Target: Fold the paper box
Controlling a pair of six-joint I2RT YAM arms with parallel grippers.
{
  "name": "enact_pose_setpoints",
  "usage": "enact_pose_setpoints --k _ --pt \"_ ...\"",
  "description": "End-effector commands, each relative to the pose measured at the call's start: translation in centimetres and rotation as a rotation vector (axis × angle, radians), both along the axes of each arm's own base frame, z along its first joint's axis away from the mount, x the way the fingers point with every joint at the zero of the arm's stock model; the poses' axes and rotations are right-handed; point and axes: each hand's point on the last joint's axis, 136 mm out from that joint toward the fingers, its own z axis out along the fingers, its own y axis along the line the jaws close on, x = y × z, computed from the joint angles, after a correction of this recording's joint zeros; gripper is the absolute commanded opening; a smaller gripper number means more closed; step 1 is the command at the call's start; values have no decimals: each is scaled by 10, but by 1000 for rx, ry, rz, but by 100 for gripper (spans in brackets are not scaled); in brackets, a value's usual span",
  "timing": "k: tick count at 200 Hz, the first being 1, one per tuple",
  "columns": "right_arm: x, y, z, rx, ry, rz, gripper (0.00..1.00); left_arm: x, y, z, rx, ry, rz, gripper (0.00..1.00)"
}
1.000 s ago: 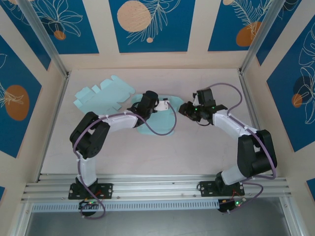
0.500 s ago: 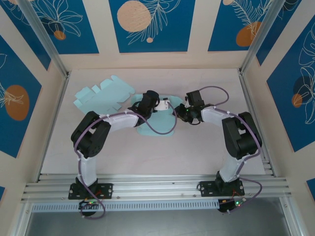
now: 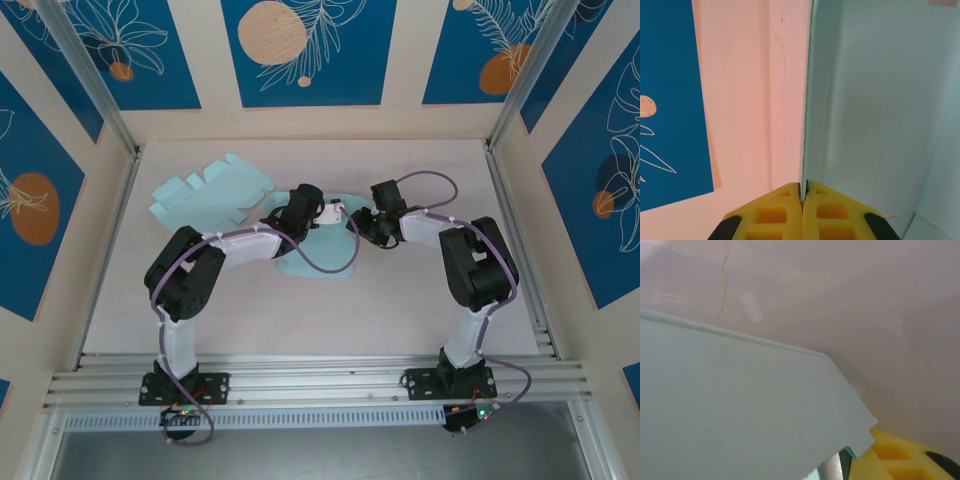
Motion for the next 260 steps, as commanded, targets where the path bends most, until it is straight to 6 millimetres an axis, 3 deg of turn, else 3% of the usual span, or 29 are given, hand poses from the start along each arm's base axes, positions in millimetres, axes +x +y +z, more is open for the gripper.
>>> enact_pose_setpoints --k 1,35,75,94,112,144,186,260 --pt "7 4 3 0 -49 8 45 -1 2 -11 0 21 22 0" --pt "17 21 6 61 -105 62 44 0 2 -10 -4 23 25 0" --pt "21 39 25 87 -186 118 40 -1 1 -11 -9 26 26 0" --pt "22 46 30 88 -209 137 33 -2 1 -13 -11 31 27 0" --pt "23 52 31 88 -217 153 27 -3 2 -14 -20 31 33 0" --pt "26 57 26 82 -205 155 27 -6 4 -14 -37 30 35 0" --pt "26 58 9 77 -151 154 28 -9 6 -12 -41 3 33 0" --pt "-5 29 22 -8 -159 159 32 -6 15 -7 -33 -64 62 0"
